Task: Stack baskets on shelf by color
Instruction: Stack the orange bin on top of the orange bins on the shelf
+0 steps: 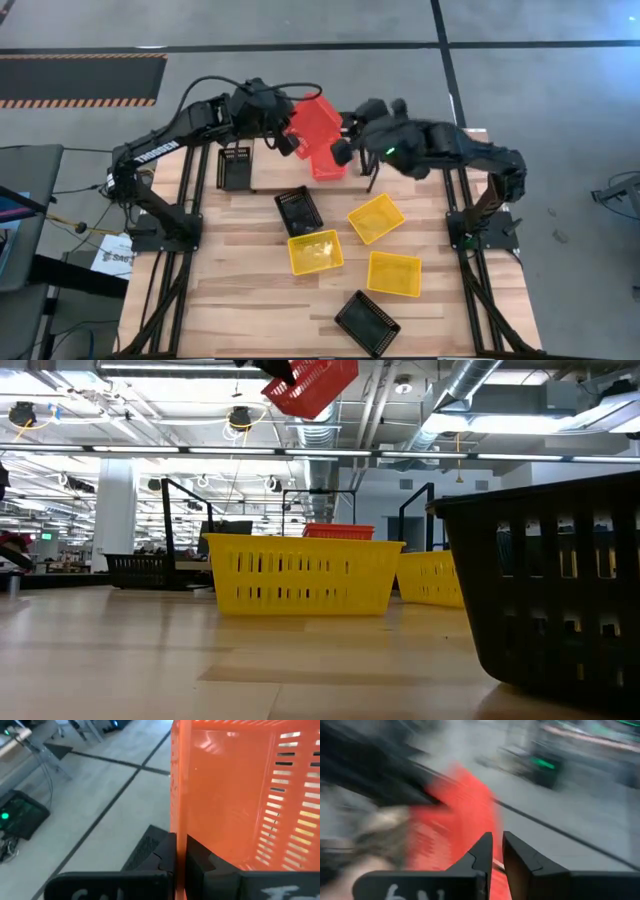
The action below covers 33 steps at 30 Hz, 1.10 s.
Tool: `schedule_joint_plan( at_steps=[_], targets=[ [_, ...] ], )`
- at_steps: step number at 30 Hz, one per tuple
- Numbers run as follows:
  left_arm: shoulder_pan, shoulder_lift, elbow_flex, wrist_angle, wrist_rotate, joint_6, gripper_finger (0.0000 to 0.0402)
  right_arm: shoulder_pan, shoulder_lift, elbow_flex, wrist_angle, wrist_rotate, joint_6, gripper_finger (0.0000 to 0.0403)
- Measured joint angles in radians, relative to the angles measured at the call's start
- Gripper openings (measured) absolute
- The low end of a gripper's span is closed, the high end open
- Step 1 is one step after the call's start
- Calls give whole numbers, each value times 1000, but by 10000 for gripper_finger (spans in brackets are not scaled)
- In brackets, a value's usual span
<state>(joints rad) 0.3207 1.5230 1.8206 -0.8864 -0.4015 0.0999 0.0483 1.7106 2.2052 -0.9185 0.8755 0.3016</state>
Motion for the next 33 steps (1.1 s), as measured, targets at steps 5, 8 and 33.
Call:
schedule_joint_plan(
  at_steps=[5,8,33],
  targets=[
    [0,2,-33,-4,0,-19,0,-24,-4,11,127,-228,-148,86],
    [0,1,-37,-1,13,-26,0,-44,2,11,49,-228,-86,108],
    [-10,1,-37,17,116,-33,0,-217,112,11,-236,-378,-3,175]
  ],
)
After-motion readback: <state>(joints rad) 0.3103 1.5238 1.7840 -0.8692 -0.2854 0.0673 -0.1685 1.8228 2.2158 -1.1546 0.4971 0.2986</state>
